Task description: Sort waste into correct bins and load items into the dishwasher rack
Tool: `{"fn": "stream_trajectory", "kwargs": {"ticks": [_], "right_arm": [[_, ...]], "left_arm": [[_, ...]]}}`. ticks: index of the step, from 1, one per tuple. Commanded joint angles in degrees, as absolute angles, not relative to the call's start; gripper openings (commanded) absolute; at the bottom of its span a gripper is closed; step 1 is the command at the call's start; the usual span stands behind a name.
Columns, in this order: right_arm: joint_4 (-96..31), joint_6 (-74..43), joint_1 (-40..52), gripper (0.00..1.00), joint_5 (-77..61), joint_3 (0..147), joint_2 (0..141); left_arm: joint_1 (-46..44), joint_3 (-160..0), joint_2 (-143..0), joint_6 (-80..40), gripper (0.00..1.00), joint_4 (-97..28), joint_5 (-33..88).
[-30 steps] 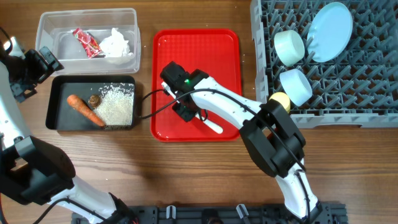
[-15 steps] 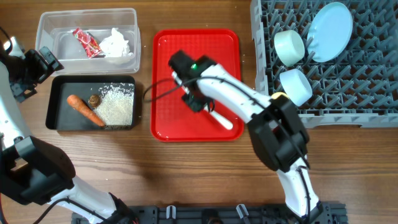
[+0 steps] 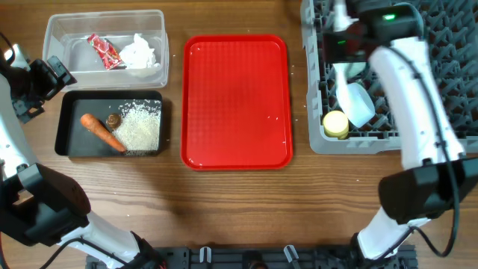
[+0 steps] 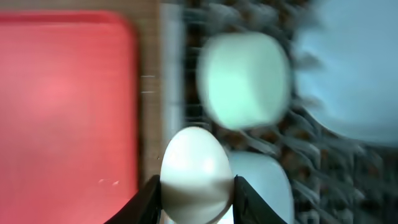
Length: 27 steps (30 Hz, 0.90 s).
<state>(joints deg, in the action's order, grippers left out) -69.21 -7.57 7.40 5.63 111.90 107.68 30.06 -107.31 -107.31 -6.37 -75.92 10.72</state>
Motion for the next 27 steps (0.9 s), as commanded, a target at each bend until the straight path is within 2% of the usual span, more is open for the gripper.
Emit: {"fn": "stream_trajectory", "kwargs": {"ticks": [1,7,11,18,21,22,23,24,25,26,27], "right_arm": [[-70.41,-16.05,-0.36,0.21,4.73,111.72,107.15],[-71.46,-21.26,-12.43,0.21,5.58,107.81,107.37],[-67.83,-23.40,-18.06,0.18,5.74,101.19,107.37],[-59.42,-42.59,-25.65,0.10,6.20,87.07,107.37],[-60.49,-45.39,-27.42,0.13,6.22,86.87,107.37],[-60.99,-45.36,-28.08,0.17,6.22,86.87,107.35],[-61.41,-45.10,-28.49,0.27,6.22,86.87,107.37],[-61.65,-44.62,-28.69,0.52,6.24,86.89,107.35],[-61.71,-43.72,-28.86,0.84,6.17,86.89,107.35],[-61.76,-43.20,-28.91,0.90,6.00,86.91,107.35],[-61.84,-42.33,-28.91,0.92,5.96,87.05,107.28]], "left_arm": [[30.06,-107.68,-105.75,-6.46,1.00,-75.92,10.81],[30.06,-107.68,-105.75,-6.46,1.00,-75.92,10.83],[30.06,-107.68,-105.75,-6.48,1.00,-75.92,10.81],[30.06,-107.68,-105.75,-6.46,1.00,-75.92,10.81],[30.06,-107.68,-105.75,-6.46,1.00,-75.92,10.81],[30.06,-107.68,-105.75,-6.46,1.00,-75.92,10.81],[30.06,-107.68,-105.75,-6.46,1.00,-75.92,10.81],[30.06,-107.68,-105.75,-6.46,1.00,-75.92,10.81],[30.06,-107.68,-105.75,-6.46,1.00,-75.92,10.81],[30.06,-107.68,-105.75,-6.46,1.00,-75.92,10.83],[30.06,-107.68,-105.75,-6.46,1.00,-75.92,10.81]]}}
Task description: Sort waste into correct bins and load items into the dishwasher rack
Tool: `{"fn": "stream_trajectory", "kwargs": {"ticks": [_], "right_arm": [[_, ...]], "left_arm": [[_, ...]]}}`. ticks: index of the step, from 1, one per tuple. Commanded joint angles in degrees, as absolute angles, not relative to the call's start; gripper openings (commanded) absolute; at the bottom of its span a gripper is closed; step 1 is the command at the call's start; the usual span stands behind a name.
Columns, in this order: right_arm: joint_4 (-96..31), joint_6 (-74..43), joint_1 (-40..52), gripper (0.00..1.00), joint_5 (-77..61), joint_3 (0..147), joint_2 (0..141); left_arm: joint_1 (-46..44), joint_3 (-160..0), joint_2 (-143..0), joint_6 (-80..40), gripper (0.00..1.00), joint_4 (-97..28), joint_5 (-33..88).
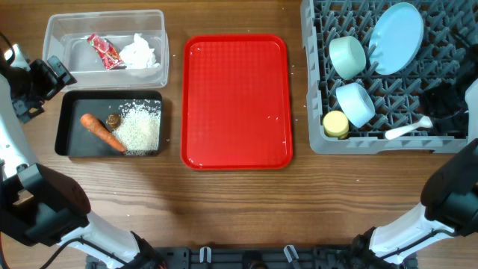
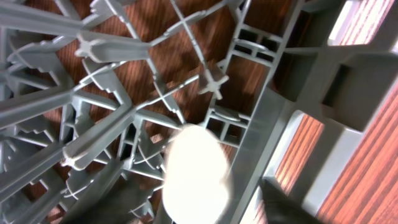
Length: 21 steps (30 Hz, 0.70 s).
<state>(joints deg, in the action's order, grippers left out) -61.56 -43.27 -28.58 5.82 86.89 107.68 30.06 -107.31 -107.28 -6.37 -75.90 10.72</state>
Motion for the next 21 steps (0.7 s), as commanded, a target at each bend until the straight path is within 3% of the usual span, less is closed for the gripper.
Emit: {"fn": "stream_trajectory", "kwargs": {"ticks": [1,7,14,21], "right_arm": [[-61.95,-42.02,-28.91,0.95,5.98,87.13,106.91],[-62.78,-37.43,-28.91,1.00,3.62,91.00,97.78],[-64.62,3.73,-27.55,1.00,-33.15,93.95,75.29],[-72.73,10.35,-24.03,1.00,-32.64,93.91,56.45]], "left_arm": [[30.06,-107.68,-105.75,-6.46,1.00,-75.92,10.83],[30.06,-107.68,-105.75,-6.46,1.00,-75.92,10.83],[30.06,-107.68,-105.75,-6.46,1.00,-75.92,10.83],[30.06,-107.68,-105.75,-6.46,1.00,-75.92,10.83]]}}
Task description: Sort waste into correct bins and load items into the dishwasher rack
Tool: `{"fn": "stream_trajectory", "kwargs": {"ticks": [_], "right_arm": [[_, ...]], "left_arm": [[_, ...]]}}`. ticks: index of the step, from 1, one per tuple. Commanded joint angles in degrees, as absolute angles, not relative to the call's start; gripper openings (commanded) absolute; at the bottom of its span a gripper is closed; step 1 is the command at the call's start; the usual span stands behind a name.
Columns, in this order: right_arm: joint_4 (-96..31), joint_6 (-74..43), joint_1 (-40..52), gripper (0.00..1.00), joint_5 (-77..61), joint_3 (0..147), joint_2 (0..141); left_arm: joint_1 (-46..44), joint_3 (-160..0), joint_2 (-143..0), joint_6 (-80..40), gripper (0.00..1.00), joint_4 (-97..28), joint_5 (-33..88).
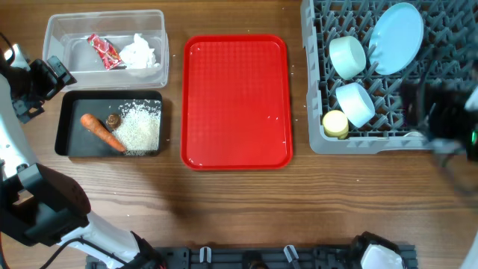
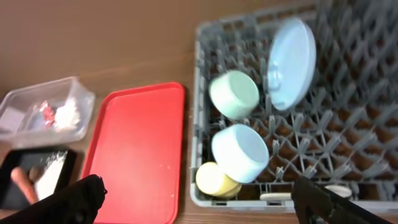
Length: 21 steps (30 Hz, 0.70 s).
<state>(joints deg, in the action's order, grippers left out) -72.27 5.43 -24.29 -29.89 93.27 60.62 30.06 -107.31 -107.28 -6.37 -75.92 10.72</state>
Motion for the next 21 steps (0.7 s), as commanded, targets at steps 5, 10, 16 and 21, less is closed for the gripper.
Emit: {"fn": "stream_trajectory", "kwargs": {"ticks": [5,10,16,21], "right_arm": [[-75.96,10.72,-24.01,1.00,-31.83,93.91,49.10],[-78.00,10.57,-20.82,1.00,-27.83,91.90,48.21],[-57.43,11.60,-17.04,1.00,-26.76,73.08,40.97],[-29.93,9.02,-9.91,1.00,-25.02,44.58,25.04]], "left_arm": [[30.06,-107.68,-105.75,-6.46,1.00,-75.92,10.81],[30.06,-107.68,-105.75,-6.46,1.00,-75.92,10.81],[30.06,-107.68,-105.75,-6.46,1.00,-75.92,10.81],[30.06,-107.68,-105.75,-6.46,1.00,-75.92,10.81]]}}
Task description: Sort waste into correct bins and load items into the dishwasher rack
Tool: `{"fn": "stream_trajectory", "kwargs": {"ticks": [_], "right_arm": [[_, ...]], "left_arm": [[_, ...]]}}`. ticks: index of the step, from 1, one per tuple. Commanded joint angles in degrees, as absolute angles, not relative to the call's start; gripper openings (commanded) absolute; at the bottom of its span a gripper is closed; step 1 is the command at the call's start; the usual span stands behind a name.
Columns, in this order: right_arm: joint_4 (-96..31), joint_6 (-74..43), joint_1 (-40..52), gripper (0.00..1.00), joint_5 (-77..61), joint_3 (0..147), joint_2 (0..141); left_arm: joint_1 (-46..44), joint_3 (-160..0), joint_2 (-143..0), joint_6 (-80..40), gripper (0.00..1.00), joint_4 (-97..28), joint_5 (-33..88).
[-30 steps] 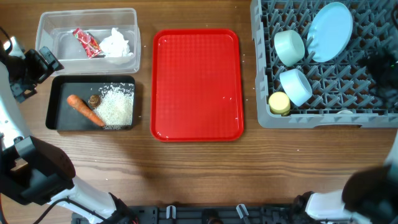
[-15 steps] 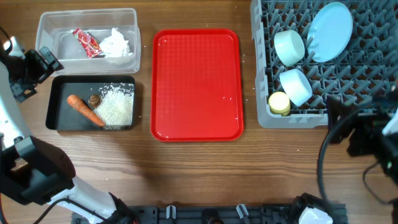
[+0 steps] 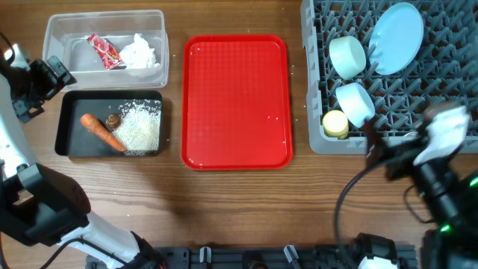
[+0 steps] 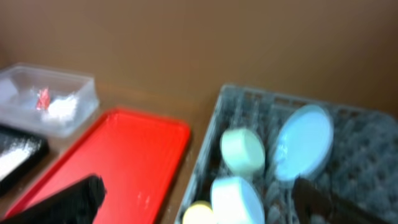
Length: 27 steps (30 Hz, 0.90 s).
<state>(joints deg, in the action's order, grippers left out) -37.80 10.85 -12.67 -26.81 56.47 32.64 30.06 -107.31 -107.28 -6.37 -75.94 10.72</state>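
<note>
The grey dishwasher rack (image 3: 317,112) at the right holds a pale green cup (image 3: 348,54), a blue plate (image 3: 396,37), a light blue cup (image 3: 353,104) and a yellow cup (image 3: 335,123). My right gripper (image 4: 199,214) hangs open and empty, its fingers (image 4: 79,198) spread wide. In the overhead view it sits at the rack's front edge (image 3: 381,153). The arm covers the rack's front right corner. The red tray (image 3: 236,101) is bare. My left gripper (image 3: 54,75) rests at the far left beside the bins, and its jaws cannot be read.
A clear bin (image 3: 52,37) at the back left holds a red wrapper (image 3: 104,51) and a white tissue (image 3: 140,52). In front of it a black bin (image 3: 71,146) holds a carrot (image 3: 101,131), rice (image 3: 139,125) and a small brown piece (image 3: 113,119).
My right arm has moved from the right edge over the rack to the table in front of it. Its camera sits lower and looks more level. The gripper is still open and empty.
My right gripper was shut on a white spoon above the rack's left side. Then the spoon lay in the rack's front right corner with the jaws apart around it. After that the gripper was empty above the rack, and now it is in front of it.
</note>
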Motion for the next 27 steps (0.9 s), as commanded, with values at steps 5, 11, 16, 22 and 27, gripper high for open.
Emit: {"fn": "stream_trajectory", "kwargs": {"ticks": [5,11,16,22,27], "right_arm": [[-8.40,-0.69,-6.66,1.00,-19.29,18.68,11.05],[5.93,-0.05,-3.25,1.00,-17.41,2.94,3.73],[5.50,1.19,-3.01,1.00,-17.37,0.30,0.16],[1.43,1.39,-3.01,1.00,-17.34,0.32,1.10],[1.45,1.37,-3.01,1.00,-17.34,0.30,1.39]], "left_arm": [[30.06,-107.68,-105.75,-6.46,1.00,-75.92,10.81],[30.06,-107.68,-105.75,-6.46,1.00,-75.92,10.81],[30.06,-107.68,-105.75,-6.46,1.00,-75.92,10.81],[30.06,-107.68,-105.75,-6.46,1.00,-75.92,10.83],[30.06,-107.68,-105.75,-6.46,1.00,-75.92,10.81]]}}
